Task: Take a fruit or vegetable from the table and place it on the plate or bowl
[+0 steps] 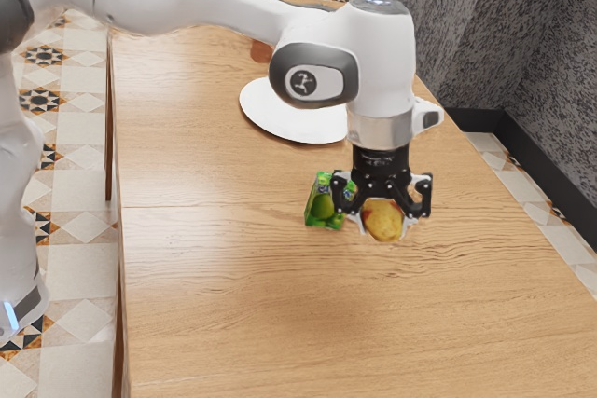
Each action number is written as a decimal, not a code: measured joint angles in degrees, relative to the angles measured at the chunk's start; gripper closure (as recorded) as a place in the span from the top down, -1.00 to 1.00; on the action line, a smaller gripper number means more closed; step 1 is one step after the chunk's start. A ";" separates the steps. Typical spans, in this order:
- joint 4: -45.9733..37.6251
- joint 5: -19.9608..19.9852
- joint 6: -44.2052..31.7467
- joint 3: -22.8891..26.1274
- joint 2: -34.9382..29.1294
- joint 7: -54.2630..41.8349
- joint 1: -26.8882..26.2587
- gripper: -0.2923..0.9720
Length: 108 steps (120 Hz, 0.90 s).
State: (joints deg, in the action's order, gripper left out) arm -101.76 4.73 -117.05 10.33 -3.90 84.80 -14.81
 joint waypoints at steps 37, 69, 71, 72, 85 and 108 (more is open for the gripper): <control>9.68 -1.29 11.03 -15.66 0.64 -1.61 5.40 -0.02; 9.81 -1.41 13.81 -29.12 4.15 -2.61 11.13 -0.01; 9.81 -1.40 13.88 -29.32 4.28 -2.65 12.03 -0.01; 9.81 -1.40 13.92 -29.40 4.33 -2.68 12.49 -0.01; 9.81 -1.36 14.32 -29.78 5.02 -2.96 18.86 0.00; 9.99 -1.30 14.46 -29.67 8.35 -3.42 20.49 -0.01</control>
State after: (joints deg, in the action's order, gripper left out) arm -91.77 3.43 -102.58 -19.34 4.46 81.38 5.69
